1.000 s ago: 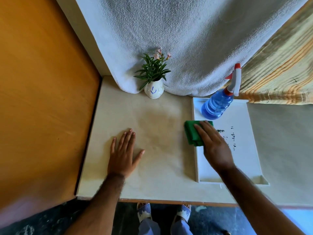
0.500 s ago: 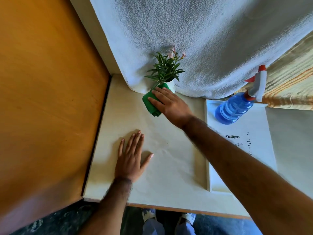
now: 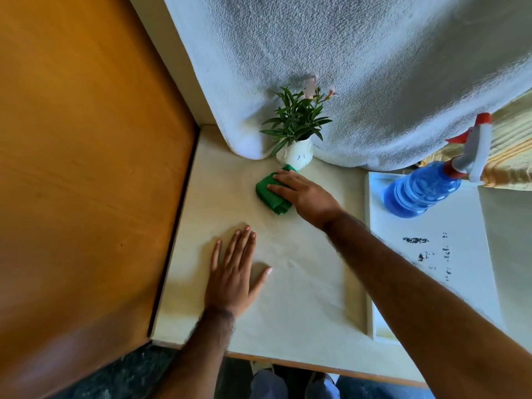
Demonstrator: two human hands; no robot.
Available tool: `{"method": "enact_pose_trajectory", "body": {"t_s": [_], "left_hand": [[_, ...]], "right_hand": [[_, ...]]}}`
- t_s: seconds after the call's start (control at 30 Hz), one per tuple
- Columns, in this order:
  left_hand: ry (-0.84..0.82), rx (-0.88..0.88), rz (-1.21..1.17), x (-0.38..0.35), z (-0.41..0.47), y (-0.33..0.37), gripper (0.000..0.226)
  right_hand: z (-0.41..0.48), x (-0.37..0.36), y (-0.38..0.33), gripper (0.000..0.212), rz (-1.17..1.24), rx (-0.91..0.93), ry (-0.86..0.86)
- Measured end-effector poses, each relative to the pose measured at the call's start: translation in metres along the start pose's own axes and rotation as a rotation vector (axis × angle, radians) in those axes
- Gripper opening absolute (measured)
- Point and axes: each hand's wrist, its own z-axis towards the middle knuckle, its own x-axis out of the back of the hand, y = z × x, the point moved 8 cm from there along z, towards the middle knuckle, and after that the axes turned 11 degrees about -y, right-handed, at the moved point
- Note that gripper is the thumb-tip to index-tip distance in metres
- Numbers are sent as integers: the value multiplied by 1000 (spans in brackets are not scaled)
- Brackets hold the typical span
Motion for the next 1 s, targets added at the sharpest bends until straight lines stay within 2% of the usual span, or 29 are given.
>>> {"method": "enact_pose_trajectory", "body": {"t_s": [0.2,0.33,0.73,0.83,0.93,1.0], "left_hand": [[-7,-1,5,-1,0,0,91],[0,-11,4,1,0,1,89],[-18,-8,-3,0,0,1,90],[3,-14,-2,2,0,2,89],[10,-16,-1,4,-1,3,88],[-3,-14,2,4,-1,3,88]], "right_hand": [[-8,39,-11,46,-116,68,190],[-10,43,5,40,-117,68,149],[-25,9,16,59,178,-112,56],[-27,21,6,54,87,-35,129],[-20,39,-7,40,-45,98,226],[-10,44,-8,39,-90,135,219]]}}
